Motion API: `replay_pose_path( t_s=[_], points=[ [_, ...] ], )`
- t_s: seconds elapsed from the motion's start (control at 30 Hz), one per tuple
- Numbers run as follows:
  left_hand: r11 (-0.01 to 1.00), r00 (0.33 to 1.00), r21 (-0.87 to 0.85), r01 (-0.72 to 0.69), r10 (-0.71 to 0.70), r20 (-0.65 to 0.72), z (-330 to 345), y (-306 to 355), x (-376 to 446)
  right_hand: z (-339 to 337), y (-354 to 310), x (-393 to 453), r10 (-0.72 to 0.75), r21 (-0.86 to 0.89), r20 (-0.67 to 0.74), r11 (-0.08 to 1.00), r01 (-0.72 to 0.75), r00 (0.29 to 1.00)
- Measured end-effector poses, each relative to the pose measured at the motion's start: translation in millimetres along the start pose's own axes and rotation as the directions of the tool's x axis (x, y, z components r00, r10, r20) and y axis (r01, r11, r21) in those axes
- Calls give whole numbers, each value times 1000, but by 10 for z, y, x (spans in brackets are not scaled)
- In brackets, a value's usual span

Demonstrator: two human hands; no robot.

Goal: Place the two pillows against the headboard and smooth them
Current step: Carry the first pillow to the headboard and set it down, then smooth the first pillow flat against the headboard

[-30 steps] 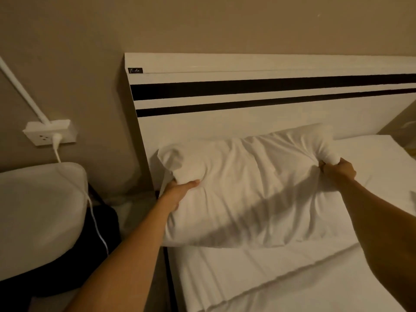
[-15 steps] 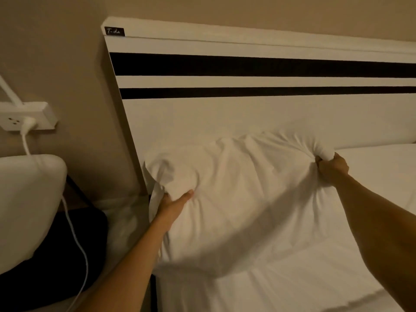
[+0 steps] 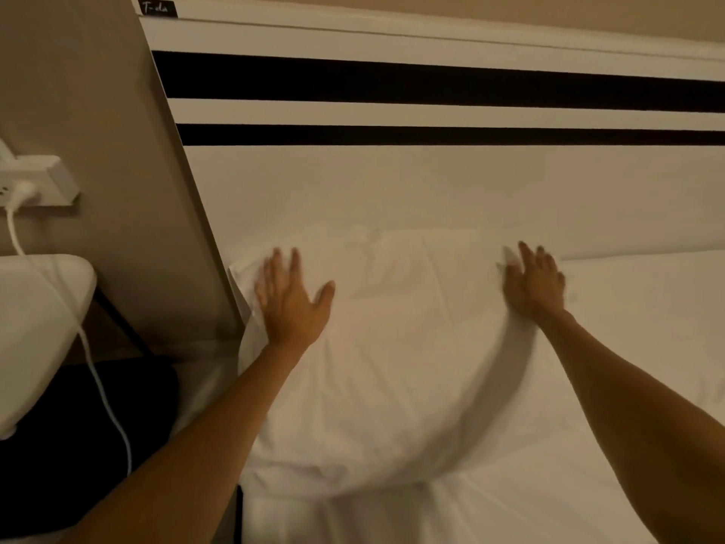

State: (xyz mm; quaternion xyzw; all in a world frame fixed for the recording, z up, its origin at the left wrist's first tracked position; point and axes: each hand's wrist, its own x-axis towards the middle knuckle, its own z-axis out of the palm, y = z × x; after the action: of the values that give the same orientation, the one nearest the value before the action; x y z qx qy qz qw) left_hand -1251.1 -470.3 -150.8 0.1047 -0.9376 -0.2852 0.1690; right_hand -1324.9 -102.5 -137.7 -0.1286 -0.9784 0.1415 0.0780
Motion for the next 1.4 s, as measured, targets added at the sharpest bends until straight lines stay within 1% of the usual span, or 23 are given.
replay_pose_path(
  t_s=[0.07, 0.1, 0.17, 0.23, 0.27, 0.33, 0.4, 0.5, 0.6, 0.7, 0.77, 0.8, 0.87, 0.9, 0.97, 1.03, 1.1, 1.13, 1.2, 1.23, 1.3, 1.37, 1.4],
  points=[
    [967, 972, 142, -210, 191, 135, 93, 191, 119, 79, -326, -26, -150, -31, 19, 988, 151, 989],
    [943, 946, 174, -284, 246, 211, 170, 278, 147, 140, -495, -56, -213, -27, 33, 977, 213, 977],
    [913, 899, 197, -358, 280, 335, 313, 424, 151, 309, -773, -115, -291, 13, 72, 957, 291, 954],
    [902, 869, 216, -373, 258, 423, 447, 431, 150, 464, -889, -150, -304, 34, 137, 953, 303, 943],
    [901, 865, 231, -367, 240, 440, 496, 376, 159, 524, -865, -152, -293, 27, 166, 956, 292, 942],
    [902, 891, 275, -332, 205, 405, 545, 196, 184, 593, -696, -144, -250, 3, 187, 967, 254, 950],
    [905, 919, 310, -291, 174, 355, 549, -9, 201, 607, -461, -112, -202, -23, 175, 977, 210, 963],
    [934, 942, 284, -217, 124, 313, 469, -253, 216, 536, -100, -36, -128, -62, 133, 989, 137, 983],
    [961, 953, 259, -101, 19, 304, 353, -454, 188, 432, 350, -40, 11, -89, 91, 996, -3, 996],
    [965, 939, 262, -28, -64, 337, 227, -644, 221, 293, 812, -105, 203, -117, 109, 975, -191, 973],
    [942, 940, 337, 12, -126, 317, 83, -742, 353, 162, 960, -95, 320, -140, 81, 941, -307, 944],
    [918, 944, 396, 16, -144, 296, -8, -759, 428, 94, 948, -72, 333, -151, 38, 934, -324, 942],
    [896, 963, 445, 8, -126, 237, -170, -733, 548, -9, 722, -17, 247, -134, -50, 959, -252, 968],
    [912, 972, 410, -3, -93, 214, -222, -682, 587, -28, 522, 8, 175, -100, -79, 978, -183, 981],
    [957, 975, 285, -52, -14, 223, -233, -496, 596, -26, 37, 5, 40, -28, -92, 999, -43, 995],
    [972, 956, 190, -138, 80, 284, -133, -263, 510, 34, -502, -112, -71, 27, -59, 997, 72, 996],
    [968, 919, 116, -223, 169, 357, 39, -71, 341, 176, -969, -309, -199, 78, -7, 977, 199, 980],
    [961, 898, 100, -258, 200, 393, 127, -15, 239, 279, -1156, -435, -259, 98, 20, 962, 256, 966],
    [941, 874, 130, -311, 230, 428, 280, -33, 78, 518, -1357, -670, -338, 96, 84, 939, 330, 937],
    [937, 875, 148, -315, 227, 428, 325, -90, 44, 638, -1347, -751, -345, 87, 120, 938, 336, 931],
    [940, 882, 160, -302, 211, 422, 333, -234, 46, 791, -1159, -823, -292, 62, 154, 956, 286, 944],
    [950, 893, 158, -269, 184, 411, 277, -401, 102, 815, -896, -797, -219, 39, 139, 976, 216, 966],
    [962, 901, 149, -229, 151, 407, 240, -490, 125, 795, -761, -774, -192, 25, 130, 981, 190, 973]
  ],
)
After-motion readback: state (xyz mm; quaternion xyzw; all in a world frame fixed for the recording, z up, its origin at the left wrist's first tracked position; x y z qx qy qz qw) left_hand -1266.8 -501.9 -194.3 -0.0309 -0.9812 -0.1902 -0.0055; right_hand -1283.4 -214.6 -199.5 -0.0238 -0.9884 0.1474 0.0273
